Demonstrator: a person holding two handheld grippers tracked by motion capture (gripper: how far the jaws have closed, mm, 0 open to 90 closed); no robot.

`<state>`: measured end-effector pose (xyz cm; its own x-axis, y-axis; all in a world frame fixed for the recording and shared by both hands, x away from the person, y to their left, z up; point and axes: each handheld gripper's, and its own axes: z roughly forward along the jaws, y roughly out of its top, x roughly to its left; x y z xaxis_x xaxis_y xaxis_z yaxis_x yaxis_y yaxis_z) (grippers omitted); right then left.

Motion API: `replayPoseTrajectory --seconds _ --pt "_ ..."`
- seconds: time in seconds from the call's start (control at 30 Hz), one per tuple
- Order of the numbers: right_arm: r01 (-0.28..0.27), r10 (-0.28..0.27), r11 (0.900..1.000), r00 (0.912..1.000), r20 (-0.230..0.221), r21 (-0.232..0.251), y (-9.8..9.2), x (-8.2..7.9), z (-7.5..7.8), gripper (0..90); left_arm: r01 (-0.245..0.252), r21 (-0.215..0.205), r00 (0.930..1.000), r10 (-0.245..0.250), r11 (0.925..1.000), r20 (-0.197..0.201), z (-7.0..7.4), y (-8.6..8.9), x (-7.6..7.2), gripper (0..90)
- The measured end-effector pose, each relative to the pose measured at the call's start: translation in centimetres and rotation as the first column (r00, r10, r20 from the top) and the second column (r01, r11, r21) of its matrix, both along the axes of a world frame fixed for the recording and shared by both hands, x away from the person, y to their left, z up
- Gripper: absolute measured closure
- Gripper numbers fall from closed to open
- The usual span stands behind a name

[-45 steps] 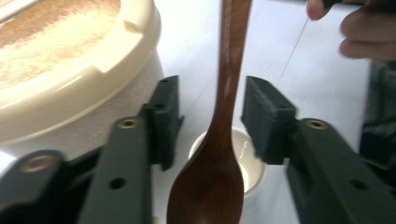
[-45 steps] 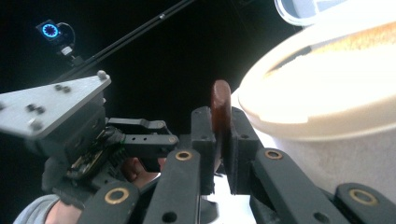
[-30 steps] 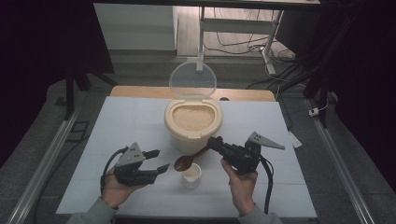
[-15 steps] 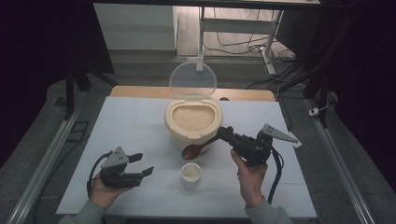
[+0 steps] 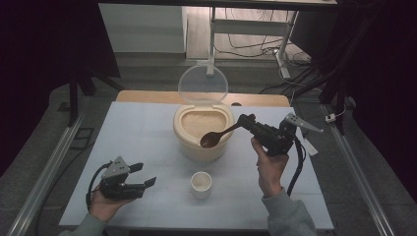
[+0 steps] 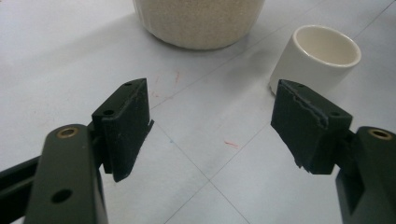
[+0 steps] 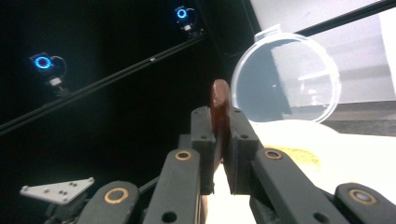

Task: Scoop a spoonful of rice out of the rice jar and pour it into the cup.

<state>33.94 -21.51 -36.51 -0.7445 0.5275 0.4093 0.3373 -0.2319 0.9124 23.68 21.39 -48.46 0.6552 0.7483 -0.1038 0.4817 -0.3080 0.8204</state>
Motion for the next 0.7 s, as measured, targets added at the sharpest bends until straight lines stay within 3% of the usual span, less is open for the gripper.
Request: replayPoseTrajectory --seconds 0.13,0.5,0.7 --pt "0.024 -0.024 0.999 0.9997 0.011 -0.038 0.1 1.2 0.3 83.2 0.001 0.003 1.0000 -0.001 1.0000 -0.006 -0.1 0.0 0.0 27.4" --pt "0.095 -0.092 0.992 0.9951 0.035 -0.087 1.3 3.4 0.9 83.2 0.006 0.013 0.9997 -0.006 0.9999 -0.023 -0.4 0.0 0.2 26.4" --pt "0.177 -0.167 0.972 0.9830 0.077 -0.153 1.8 4.6 1.6 83.2 0.006 0.014 0.9996 -0.005 0.9999 -0.028 -0.4 0.0 0.2 25.9"
